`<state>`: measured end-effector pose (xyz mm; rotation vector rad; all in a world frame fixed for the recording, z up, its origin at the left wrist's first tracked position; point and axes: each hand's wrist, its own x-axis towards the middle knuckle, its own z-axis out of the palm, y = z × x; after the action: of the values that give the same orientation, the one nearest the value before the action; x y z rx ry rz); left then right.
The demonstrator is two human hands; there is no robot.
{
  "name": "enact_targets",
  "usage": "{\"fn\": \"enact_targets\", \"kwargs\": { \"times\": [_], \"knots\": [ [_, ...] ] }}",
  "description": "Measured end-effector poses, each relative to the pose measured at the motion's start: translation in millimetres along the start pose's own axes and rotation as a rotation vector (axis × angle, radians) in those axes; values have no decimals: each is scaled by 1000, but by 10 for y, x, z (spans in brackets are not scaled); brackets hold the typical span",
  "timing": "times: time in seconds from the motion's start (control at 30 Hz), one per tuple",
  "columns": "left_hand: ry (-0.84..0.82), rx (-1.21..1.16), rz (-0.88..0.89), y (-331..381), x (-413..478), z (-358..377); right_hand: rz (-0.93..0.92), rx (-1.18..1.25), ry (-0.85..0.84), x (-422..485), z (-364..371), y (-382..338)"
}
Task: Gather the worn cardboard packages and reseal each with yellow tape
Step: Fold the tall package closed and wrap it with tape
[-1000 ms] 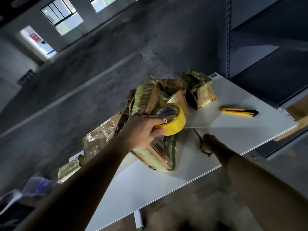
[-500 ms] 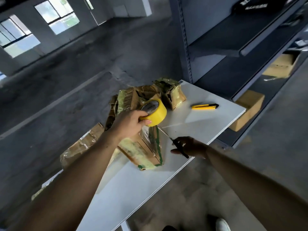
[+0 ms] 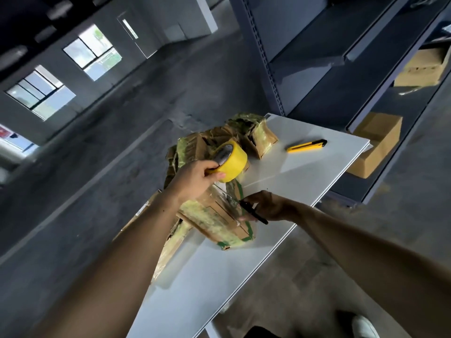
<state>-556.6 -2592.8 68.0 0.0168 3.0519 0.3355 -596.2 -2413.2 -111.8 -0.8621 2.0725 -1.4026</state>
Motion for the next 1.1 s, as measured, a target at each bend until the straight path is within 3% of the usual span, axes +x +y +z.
{"fn": "enact_targets", "kwargs": {
  "times": [0.2,0.5,0.7,0.83,0.93,1.1],
  "knots": [
    [-113,-122,-71,89,46,-100,-54,174,-18,27,-34,-189],
    [-192,-161,-91,116,89,-156,-67,161,-62,37,-127,-198],
    [-157,-159,-87,161,72,-126,-59,109,-25,20,-131,-178],
    [-22,-311,-106,156,120,-101,-13,4,-35,6,-123,-108],
    [27,-300,-123,178,145,-53,57,-36,-23,-33,-158,-64],
    [101,-265,-84,155,140,27,139,53,17,-83,-161,-61]
  ]
}}
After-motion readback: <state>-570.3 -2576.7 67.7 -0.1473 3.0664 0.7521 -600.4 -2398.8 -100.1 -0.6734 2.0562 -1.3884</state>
